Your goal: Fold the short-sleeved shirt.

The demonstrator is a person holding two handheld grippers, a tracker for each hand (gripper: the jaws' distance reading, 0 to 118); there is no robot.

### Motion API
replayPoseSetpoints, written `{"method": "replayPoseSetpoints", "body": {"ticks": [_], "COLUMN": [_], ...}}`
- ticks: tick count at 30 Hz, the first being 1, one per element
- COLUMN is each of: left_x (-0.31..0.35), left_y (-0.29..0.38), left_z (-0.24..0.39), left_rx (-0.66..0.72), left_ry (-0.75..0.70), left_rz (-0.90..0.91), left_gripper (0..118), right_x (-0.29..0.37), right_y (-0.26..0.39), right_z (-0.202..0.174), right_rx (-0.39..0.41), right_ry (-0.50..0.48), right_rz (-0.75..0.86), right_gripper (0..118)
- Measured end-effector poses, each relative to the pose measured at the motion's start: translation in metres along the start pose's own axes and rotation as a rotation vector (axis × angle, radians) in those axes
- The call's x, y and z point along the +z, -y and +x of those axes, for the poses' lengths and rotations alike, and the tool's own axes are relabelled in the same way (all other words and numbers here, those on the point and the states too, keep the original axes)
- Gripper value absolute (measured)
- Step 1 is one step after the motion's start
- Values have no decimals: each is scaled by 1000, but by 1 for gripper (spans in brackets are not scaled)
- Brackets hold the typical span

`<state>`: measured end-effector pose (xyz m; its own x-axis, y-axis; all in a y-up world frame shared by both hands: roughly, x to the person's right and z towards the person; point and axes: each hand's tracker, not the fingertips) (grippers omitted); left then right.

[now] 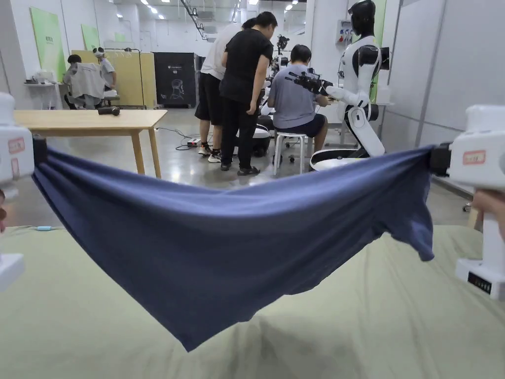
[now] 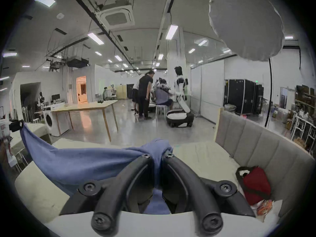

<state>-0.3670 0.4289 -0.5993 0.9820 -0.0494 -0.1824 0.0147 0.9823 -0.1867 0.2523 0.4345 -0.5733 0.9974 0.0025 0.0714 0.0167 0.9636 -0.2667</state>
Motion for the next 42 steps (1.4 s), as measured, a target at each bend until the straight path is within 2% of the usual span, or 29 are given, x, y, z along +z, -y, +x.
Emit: {"method": "replayPoseSetpoints", "body": {"ticks": [7,12,15,18,21,23,25,26,27,28,29,30,31,34,36,38,40,42], "left_x": [6,66,122,176,223,232,241,240,243,247,250,253,260,288,307,323,332,332], "left_y": [62,86,123,195,281,325,349,352,350,343,336,322,305,254,227,214,205,208], "left_z": [8,-12,-19,-23,-22,-27,-25,-29,-30,-29,-27,-28,-24,-6,14,33,50,59], "left_rx": [31,112,70,17,-12,-34,-69,-32,22,20,6,-17,-27,-39,-63,-56,-19,-24], "left_ry": [26,143,181,208,173,153,132,141,153,146,140,129,122,177,182,196,205,198], "left_rz": [-78,-131,-226,-363,-487,-587,-613,-607,-579,-538,-523,-475,-426,-235,-143,-21,23,32], "left_gripper": [1,1,1,1,1,1,1,5,14,29,57,93,93,96,97,97,97,96], "right_x": [-5,54,100,141,164,172,176,178,179,182,187,192,197,227,241,257,264,265], "right_y": [60,92,133,199,285,332,365,377,381,380,374,363,347,291,259,236,224,223], "right_z": [17,43,53,55,58,59,63,68,74,78,79,77,73,37,8,-23,-49,-71], "right_rx": [-28,-8,62,155,228,207,155,109,56,19,16,17,25,79,92,58,24,39], "right_ry": [-15,-46,-99,-148,-147,-152,-102,-86,-99,-107,-94,-77,-50,-101,-143,-177,-185,-161], "right_rz": [-87,-101,-158,-255,-369,-463,-507,-518,-522,-504,-479,-442,-401,-189,-72,37,110,125], "right_gripper": [9,9,9,9,9,9,9,9,9,15,33,68,68,96,97,99,99,97]}}
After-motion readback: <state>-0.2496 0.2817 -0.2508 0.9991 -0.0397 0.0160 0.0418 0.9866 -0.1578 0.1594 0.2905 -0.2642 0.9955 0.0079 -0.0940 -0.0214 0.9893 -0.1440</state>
